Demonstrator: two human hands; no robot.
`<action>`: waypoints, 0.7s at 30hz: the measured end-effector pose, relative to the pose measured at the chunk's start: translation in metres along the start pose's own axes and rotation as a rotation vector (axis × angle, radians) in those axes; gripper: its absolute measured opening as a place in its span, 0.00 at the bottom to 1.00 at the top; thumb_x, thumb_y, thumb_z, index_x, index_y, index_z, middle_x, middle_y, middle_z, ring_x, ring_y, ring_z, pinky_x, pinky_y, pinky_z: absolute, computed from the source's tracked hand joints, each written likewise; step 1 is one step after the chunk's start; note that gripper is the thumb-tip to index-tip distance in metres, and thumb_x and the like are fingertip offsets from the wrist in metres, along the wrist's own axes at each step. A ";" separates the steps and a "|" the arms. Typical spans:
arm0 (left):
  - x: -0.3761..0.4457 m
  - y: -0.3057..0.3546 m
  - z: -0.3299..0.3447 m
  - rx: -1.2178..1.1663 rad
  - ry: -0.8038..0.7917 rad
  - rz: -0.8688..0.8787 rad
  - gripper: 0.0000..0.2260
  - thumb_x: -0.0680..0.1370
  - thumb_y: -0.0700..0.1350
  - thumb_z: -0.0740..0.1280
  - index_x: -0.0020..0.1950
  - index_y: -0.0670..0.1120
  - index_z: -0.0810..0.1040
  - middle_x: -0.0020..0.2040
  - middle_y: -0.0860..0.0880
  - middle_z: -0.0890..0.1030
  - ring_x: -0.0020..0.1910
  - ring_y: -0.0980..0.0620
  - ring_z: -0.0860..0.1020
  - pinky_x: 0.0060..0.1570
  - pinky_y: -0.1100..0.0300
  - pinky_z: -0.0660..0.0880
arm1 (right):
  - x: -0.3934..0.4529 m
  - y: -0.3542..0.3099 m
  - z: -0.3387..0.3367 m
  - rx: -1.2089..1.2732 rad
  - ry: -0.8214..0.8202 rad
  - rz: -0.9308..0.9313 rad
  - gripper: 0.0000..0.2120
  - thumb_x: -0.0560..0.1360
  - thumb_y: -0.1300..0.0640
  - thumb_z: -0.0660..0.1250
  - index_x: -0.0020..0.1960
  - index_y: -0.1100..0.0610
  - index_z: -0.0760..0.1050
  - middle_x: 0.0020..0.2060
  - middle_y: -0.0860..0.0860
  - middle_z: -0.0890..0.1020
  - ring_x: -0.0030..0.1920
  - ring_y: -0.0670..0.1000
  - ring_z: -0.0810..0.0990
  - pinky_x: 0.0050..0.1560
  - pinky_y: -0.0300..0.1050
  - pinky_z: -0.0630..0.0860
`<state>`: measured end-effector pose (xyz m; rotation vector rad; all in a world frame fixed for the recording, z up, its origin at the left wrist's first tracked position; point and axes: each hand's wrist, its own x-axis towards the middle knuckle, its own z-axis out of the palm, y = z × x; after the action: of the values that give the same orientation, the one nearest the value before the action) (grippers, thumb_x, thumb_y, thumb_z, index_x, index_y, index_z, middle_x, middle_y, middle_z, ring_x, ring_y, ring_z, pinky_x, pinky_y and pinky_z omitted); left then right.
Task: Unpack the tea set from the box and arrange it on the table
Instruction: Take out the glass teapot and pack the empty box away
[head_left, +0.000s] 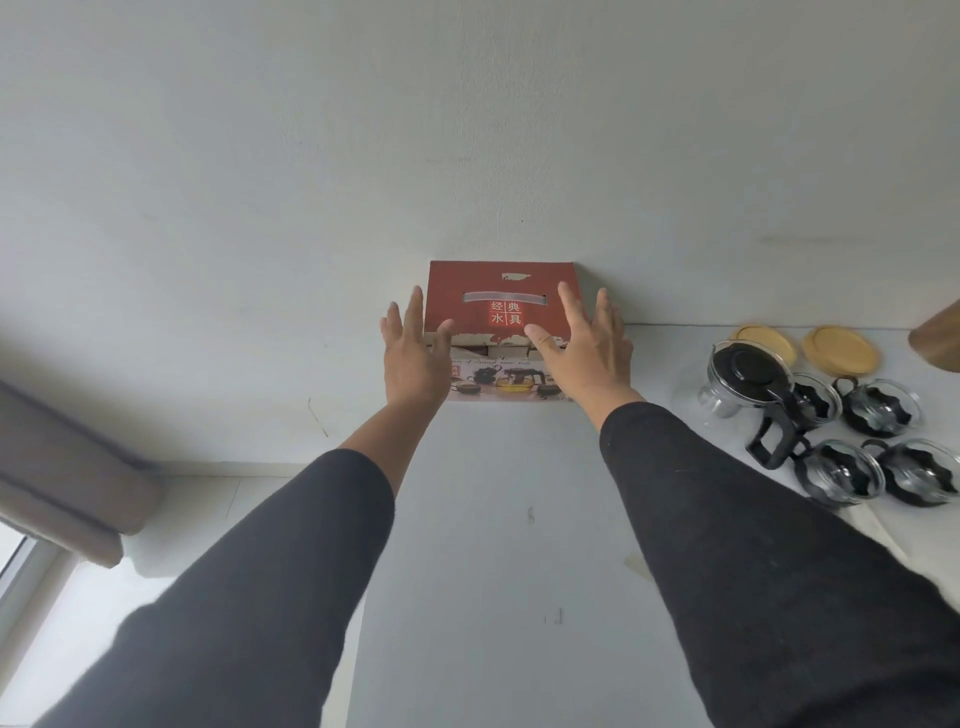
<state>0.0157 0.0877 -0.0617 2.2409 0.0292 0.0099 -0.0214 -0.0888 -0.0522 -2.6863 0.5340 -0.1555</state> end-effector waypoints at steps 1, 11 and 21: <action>-0.002 0.004 -0.003 -0.002 0.014 0.023 0.25 0.82 0.55 0.55 0.77 0.56 0.52 0.79 0.47 0.49 0.78 0.48 0.48 0.72 0.51 0.57 | -0.003 -0.002 -0.005 0.009 0.015 0.002 0.31 0.77 0.35 0.52 0.76 0.44 0.49 0.77 0.58 0.48 0.76 0.59 0.47 0.71 0.60 0.54; -0.040 0.049 -0.005 -0.057 -0.029 0.173 0.23 0.82 0.55 0.53 0.77 0.56 0.53 0.79 0.48 0.51 0.78 0.49 0.50 0.71 0.52 0.58 | -0.045 0.001 -0.059 -0.001 0.164 -0.016 0.26 0.80 0.40 0.48 0.76 0.46 0.52 0.76 0.58 0.51 0.76 0.58 0.49 0.72 0.60 0.56; -0.095 0.119 0.037 -0.051 -0.056 0.305 0.22 0.83 0.51 0.53 0.77 0.53 0.55 0.77 0.49 0.55 0.76 0.50 0.54 0.67 0.54 0.62 | -0.067 0.064 -0.119 -0.009 0.271 -0.013 0.24 0.81 0.45 0.51 0.74 0.50 0.58 0.74 0.60 0.57 0.75 0.59 0.54 0.69 0.59 0.60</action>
<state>-0.0762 -0.0173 0.0086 2.1735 -0.3399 0.1116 -0.1268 -0.1600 0.0284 -2.6938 0.5979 -0.5276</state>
